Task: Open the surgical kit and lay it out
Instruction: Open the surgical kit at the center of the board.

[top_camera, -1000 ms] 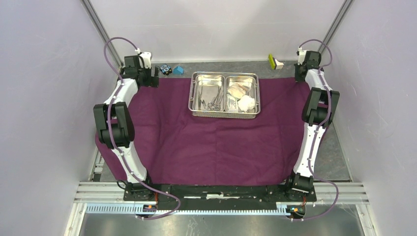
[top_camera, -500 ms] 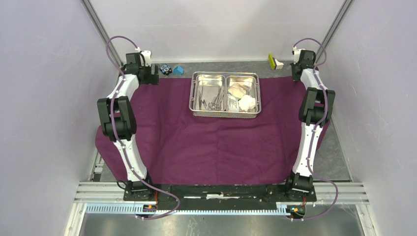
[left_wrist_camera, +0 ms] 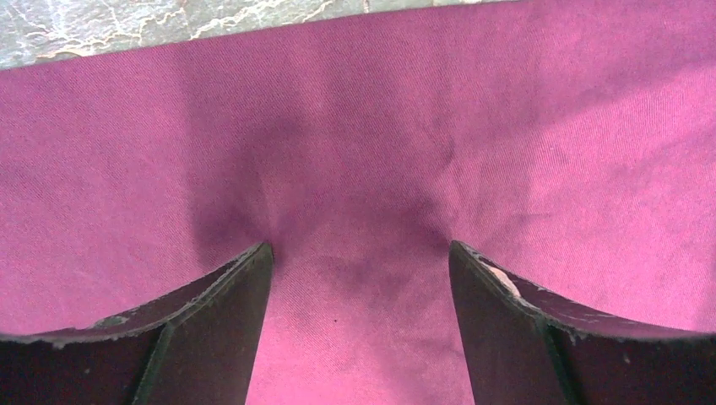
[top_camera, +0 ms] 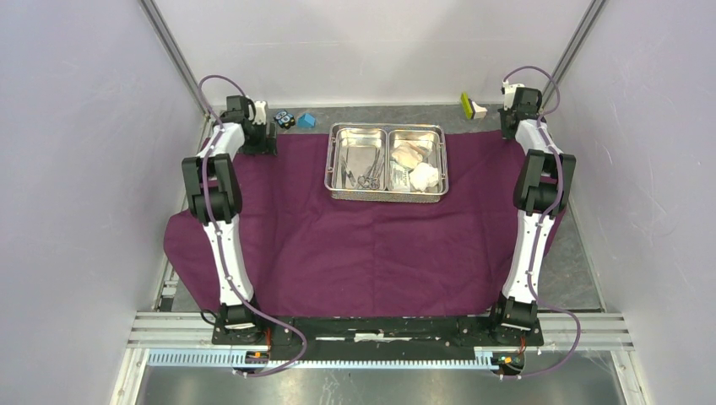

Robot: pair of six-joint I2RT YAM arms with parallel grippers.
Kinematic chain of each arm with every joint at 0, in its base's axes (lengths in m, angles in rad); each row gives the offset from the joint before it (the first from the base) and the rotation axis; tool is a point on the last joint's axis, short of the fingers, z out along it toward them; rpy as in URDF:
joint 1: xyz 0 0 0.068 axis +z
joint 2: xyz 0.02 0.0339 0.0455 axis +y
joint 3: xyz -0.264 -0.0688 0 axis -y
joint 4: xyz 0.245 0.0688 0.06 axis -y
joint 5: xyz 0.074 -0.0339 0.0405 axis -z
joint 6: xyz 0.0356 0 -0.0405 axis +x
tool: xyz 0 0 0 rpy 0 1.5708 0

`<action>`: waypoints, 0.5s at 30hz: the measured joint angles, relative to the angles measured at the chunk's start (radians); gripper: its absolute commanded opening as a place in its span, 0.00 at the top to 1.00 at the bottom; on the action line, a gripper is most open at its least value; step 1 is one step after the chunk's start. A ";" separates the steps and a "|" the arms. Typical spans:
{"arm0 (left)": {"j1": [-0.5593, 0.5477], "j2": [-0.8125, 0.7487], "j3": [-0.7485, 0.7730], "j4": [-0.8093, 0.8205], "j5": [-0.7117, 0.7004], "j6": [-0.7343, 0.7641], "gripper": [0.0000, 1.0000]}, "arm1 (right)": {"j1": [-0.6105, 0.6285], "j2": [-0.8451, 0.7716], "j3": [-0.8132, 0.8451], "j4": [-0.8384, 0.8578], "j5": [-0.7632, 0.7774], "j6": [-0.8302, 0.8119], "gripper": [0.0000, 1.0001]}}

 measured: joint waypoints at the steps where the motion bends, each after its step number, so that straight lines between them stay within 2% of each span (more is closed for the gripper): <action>1: 0.000 0.005 0.007 -0.006 0.001 0.000 0.23 | 0.000 -0.002 -0.004 0.004 -0.001 0.000 1.00; 6: 0.000 0.024 0.056 -0.067 0.005 0.001 0.38 | 0.000 -0.011 -0.026 0.025 -0.004 -0.003 1.00; 15: 0.002 0.071 0.143 -0.169 0.008 0.019 0.79 | -0.002 -0.032 -0.069 0.055 -0.014 -0.010 1.00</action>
